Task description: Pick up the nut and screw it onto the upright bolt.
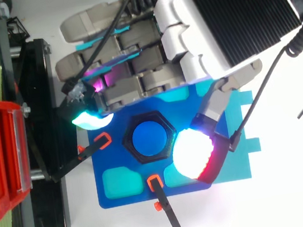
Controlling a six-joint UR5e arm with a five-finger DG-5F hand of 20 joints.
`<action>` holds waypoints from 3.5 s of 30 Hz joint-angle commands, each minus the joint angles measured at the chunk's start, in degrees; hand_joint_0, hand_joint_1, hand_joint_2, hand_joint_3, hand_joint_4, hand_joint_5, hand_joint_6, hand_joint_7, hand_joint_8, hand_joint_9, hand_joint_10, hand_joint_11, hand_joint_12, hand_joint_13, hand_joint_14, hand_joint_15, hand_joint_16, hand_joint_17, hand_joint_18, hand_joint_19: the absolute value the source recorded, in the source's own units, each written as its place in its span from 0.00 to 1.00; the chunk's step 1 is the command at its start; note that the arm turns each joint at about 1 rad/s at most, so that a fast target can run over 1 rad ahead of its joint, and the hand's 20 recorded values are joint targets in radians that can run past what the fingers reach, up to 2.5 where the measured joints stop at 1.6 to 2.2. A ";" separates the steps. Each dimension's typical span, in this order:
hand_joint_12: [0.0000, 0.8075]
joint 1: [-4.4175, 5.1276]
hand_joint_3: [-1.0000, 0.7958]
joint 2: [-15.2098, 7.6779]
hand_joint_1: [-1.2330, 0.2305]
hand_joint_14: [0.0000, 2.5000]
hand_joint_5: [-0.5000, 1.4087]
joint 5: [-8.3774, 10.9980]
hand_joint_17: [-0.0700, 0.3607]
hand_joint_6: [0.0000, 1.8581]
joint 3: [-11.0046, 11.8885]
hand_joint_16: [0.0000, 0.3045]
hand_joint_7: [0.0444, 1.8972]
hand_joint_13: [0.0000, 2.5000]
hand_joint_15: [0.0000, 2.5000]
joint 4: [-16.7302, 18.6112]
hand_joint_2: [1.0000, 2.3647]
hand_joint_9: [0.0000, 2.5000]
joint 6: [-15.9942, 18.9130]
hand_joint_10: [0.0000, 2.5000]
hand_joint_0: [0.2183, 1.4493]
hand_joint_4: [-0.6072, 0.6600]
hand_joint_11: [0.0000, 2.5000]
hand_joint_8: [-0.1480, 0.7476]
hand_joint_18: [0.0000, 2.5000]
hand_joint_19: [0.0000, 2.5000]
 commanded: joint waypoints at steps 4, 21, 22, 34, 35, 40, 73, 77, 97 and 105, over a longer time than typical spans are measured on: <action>0.36 0.36 0.28 0.00 0.80 0.00 0.21 0.01 0.33 0.27 -2.05 0.10 0.32 0.07 0.00 2.24 0.00 0.22 2.14 0.00 0.22 0.68 0.00 0.38 0.00 0.00; 0.36 0.36 0.28 0.00 0.81 0.00 0.22 0.18 0.32 0.27 -2.93 0.10 0.38 0.08 0.00 2.85 0.00 0.22 2.32 0.00 0.23 0.68 0.00 0.40 0.00 0.00; 0.36 0.36 0.28 0.00 0.81 0.00 0.22 0.18 0.32 0.27 -3.02 0.10 0.38 0.09 0.00 2.94 0.00 0.23 2.32 0.00 0.23 0.68 0.00 0.41 0.00 0.00; 0.34 0.10 0.28 0.00 0.79 0.00 0.25 0.18 0.30 0.27 -3.02 0.09 0.48 0.13 0.00 2.68 0.00 0.27 2.32 0.00 0.24 0.72 0.00 0.42 0.00 0.00; 0.33 0.10 0.28 0.00 0.79 0.00 0.25 0.18 0.30 0.27 -3.11 0.09 0.49 0.13 0.00 2.68 0.00 0.28 2.32 0.00 0.24 0.72 0.00 0.43 0.00 0.00; 0.31 -0.08 0.28 -0.09 0.77 0.00 0.26 0.01 0.28 0.27 -3.11 0.07 0.55 0.16 0.00 2.50 0.00 0.32 2.32 0.00 0.25 0.71 0.00 0.43 0.00 0.00; 0.19 -1.22 0.28 0.09 0.71 0.00 0.31 -0.87 0.21 0.27 -3.81 0.03 0.76 0.33 0.00 4.08 0.00 0.56 2.32 0.00 0.26 0.58 0.00 0.41 0.17 0.00; 0.20 -1.40 0.28 0.00 0.72 0.00 0.31 -1.31 0.21 0.27 -3.63 0.03 0.76 0.33 0.00 4.79 0.00 0.56 2.41 0.00 0.26 0.58 0.00 0.42 0.17 0.00; 0.30 -0.34 0.28 -0.09 0.76 0.00 0.22 -0.96 0.29 0.27 -2.14 0.08 0.35 0.21 0.00 5.05 0.00 0.39 2.32 0.00 0.24 0.66 0.00 0.40 0.07 0.00; 0.31 0.71 0.28 -0.09 0.77 0.00 0.21 0.45 0.30 0.27 -2.23 0.09 0.33 0.19 0.00 5.31 0.00 0.36 2.32 0.00 0.24 0.65 0.00 0.40 0.06 0.00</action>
